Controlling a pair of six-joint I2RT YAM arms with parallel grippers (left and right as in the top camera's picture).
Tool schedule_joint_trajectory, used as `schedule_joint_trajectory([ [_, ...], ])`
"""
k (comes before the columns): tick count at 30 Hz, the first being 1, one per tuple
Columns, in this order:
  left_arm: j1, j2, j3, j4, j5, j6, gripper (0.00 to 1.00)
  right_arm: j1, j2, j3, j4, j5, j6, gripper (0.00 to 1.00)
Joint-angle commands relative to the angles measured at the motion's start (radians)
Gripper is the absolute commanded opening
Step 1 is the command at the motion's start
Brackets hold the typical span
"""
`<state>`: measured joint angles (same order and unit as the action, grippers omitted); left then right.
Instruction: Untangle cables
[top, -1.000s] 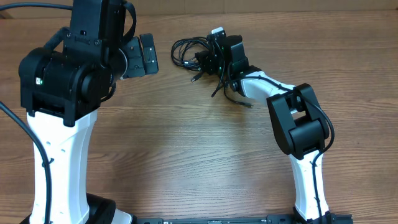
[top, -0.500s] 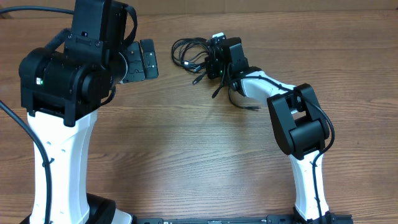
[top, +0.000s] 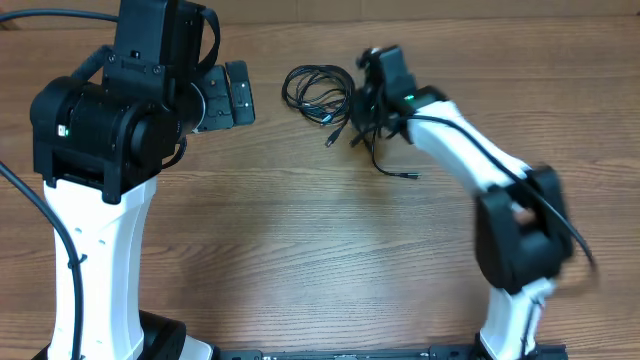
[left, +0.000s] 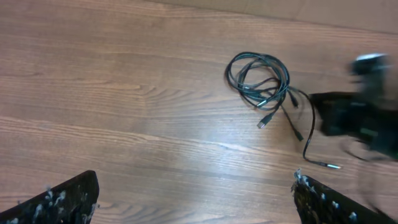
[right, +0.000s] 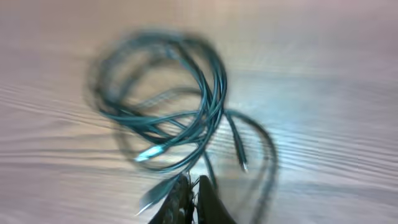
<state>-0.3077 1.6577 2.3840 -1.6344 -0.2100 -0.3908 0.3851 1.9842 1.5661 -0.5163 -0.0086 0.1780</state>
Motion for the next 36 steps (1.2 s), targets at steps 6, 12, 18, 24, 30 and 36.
schedule_joint_trajectory([
  [6, -0.007, 0.006, 0.007, 0.009, 0.076, -0.029, 1.0, -0.004, -0.327, 0.032, -0.123, -0.031, 0.039, 0.75],
  [12, -0.007, 0.006, 0.007, 0.0, 0.08, -0.029, 1.0, -0.003, -0.206, -0.005, 0.016, -0.151, 0.066, 1.0],
  [18, -0.007, 0.006, 0.007, -0.003, 0.08, -0.027, 1.0, 0.013, 0.019, -0.005, 0.205, -0.169, 0.107, 1.0],
  [24, -0.007, 0.011, 0.007, -0.008, 0.065, -0.024, 1.0, 0.008, 0.179, -0.005, 0.197, -0.258, 0.832, 0.78],
  [30, -0.007, 0.029, 0.006, -0.034, 0.065, -0.024, 1.0, 0.015, 0.184, -0.005, 0.163, -0.266, 1.298, 0.89],
  [36, -0.007, 0.039, 0.006, -0.055, 0.066, -0.024, 1.0, 0.02, 0.186, -0.006, 0.152, -0.207, 1.297, 0.89],
])
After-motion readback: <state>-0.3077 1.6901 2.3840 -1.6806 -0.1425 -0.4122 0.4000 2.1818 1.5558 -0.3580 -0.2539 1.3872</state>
